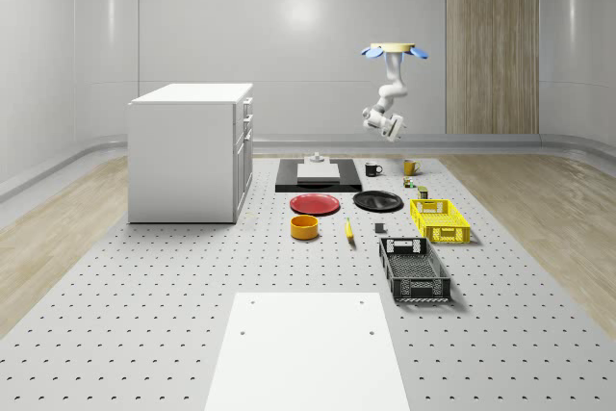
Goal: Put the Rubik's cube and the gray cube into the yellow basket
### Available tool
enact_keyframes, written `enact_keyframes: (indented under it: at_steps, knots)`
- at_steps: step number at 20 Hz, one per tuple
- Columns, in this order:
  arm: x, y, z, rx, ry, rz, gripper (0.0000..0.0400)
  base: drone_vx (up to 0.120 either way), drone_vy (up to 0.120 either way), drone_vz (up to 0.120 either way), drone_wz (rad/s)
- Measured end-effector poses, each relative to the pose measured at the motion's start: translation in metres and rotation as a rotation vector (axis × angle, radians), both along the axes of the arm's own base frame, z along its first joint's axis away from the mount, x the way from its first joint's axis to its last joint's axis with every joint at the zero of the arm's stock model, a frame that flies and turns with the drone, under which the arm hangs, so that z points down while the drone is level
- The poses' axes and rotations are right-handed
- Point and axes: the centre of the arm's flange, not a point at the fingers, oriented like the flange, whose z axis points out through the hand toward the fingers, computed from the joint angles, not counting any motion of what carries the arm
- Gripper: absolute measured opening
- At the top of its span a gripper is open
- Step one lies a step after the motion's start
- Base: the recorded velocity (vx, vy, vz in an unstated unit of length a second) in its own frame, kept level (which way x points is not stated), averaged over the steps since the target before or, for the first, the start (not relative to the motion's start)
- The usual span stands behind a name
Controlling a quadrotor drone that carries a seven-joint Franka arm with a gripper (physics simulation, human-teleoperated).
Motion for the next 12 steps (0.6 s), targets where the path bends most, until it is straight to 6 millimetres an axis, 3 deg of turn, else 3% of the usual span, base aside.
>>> enact_keyframes:
  at_steps: [5,10,12]
  knots:
    - [0.001,-0.040,-0.032,-0.523,0.003,-0.018,0.0400,0.120,0.000,-0.120,0.000]
    - [0.001,-0.062,-0.038,-0.758,0.007,-0.024,0.0400,0.120,0.000,-0.120,0.000]
    - [0.001,-0.067,-0.039,-0.807,0.008,-0.025,0.0400,0.120,0.000,-0.040,0.000]
